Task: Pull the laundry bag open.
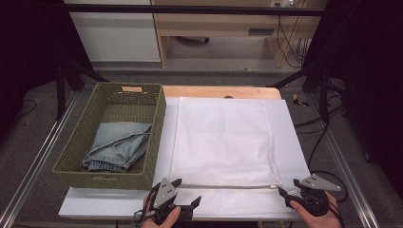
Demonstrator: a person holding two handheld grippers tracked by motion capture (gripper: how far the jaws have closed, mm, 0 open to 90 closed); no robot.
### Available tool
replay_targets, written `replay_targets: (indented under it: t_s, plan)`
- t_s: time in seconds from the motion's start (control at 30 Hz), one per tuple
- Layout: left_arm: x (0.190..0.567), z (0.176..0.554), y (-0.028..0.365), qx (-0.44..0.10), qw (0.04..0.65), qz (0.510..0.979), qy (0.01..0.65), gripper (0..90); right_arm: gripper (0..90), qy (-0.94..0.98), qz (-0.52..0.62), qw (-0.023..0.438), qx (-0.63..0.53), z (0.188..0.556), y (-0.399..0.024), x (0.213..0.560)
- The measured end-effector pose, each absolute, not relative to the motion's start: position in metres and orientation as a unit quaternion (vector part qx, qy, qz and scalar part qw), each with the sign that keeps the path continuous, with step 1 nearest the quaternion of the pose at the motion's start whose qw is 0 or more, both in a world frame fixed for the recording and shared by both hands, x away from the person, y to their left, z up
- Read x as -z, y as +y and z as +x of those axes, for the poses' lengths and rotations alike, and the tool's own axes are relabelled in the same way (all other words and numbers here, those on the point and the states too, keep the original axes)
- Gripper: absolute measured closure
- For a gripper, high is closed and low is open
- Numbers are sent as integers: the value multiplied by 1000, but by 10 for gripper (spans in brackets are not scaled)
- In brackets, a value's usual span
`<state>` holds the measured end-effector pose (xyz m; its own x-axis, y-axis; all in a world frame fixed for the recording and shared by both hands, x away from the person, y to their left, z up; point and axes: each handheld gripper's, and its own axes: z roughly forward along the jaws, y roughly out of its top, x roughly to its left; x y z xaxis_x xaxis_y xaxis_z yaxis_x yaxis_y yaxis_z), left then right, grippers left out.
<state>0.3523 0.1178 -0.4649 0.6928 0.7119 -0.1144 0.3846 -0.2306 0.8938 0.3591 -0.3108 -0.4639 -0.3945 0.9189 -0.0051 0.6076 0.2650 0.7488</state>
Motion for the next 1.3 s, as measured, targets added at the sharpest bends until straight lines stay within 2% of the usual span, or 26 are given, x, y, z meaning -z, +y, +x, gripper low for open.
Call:
replay_targets:
  t_s: [0.13, 0.33, 0.8, 1.07, 1.13, 1.2, 1.3]
  plan:
    - [466, 355, 120, -156, 511, 764, 362, 129, 432, 765, 507, 202, -341, 363, -310, 468]
    - [466, 353, 117, -152, 508, 768, 358, 135, 496, 769, 501, 198, -342, 363, -309, 469]
    - [467, 356, 122, -154, 508, 763, 370, 141, 531, 776, 499, 190, -337, 366, -305, 472]
    - [468, 356, 121, -150, 508, 764, 368, 141, 588, 799, 478, 206, -302, 368, -295, 475]
    - [468, 356, 121, -149, 509, 763, 370, 141, 631, 799, 476, 210, -300, 368, -294, 475]
    - [468, 356, 122, -149, 509, 763, 370, 141, 718, 802, 472, 213, -299, 367, -292, 475]
    - [468, 357, 122, -149, 510, 761, 372, 141, 766, 805, 467, 218, -294, 367, -291, 475]
